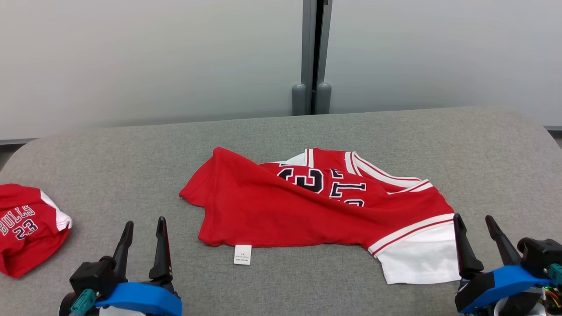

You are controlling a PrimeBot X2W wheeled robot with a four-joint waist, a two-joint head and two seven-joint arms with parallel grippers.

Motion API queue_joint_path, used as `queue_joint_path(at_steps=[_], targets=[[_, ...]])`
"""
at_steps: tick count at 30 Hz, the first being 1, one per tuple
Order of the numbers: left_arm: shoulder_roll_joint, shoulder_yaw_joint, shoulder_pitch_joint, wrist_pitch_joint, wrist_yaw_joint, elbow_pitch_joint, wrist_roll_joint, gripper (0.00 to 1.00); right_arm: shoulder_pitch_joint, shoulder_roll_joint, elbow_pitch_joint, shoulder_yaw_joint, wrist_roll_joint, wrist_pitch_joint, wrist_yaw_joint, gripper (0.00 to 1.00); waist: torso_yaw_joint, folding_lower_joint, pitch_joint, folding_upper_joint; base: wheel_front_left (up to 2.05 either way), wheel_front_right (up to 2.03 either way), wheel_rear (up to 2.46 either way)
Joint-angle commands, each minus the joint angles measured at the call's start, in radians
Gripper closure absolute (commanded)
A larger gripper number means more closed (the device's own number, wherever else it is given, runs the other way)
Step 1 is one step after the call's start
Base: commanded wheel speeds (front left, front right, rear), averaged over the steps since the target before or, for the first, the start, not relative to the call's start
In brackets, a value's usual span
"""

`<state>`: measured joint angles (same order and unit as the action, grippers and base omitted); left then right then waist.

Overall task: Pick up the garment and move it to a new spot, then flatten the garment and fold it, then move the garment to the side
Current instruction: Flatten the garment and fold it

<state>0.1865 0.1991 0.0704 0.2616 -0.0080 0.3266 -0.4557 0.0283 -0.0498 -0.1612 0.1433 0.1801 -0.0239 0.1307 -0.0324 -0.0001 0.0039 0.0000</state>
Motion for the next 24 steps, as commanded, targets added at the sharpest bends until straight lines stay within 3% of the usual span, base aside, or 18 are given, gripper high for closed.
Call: queue_joint_path(at_steps=[1, 19, 24], targets=[[0.01, -0.01, -0.018, 0.005, 0.007, -0.019, 0.008, 0.0, -0.017, -0.001, -0.002, 0.008, -0.002, 0.0, 0.0, 0.0, -0.005, 0.0001, -0.004, 0.0, 0.0, 0.0, 0.0], [0.031, 0.004, -0.049, -0.052, 0.017, -0.056, -0.01, 0.0, -0.014, -0.001, -0.034, -0.005, 0.027, -0.021, 0.0, 0.0, -0.021, 0.0001, -0.007, 0.0, 0.0, 0.0, 0.0], [0.026, 0.025, -0.023, -0.114, 0.027, -0.021, -0.014, 0.0, -0.01, -0.001, -0.033, 0.013, 0.022, 0.015, 0.0, 0.0, -0.028, 0.0001, 0.0, 0.0, 0.0, 0.0, 0.0]])
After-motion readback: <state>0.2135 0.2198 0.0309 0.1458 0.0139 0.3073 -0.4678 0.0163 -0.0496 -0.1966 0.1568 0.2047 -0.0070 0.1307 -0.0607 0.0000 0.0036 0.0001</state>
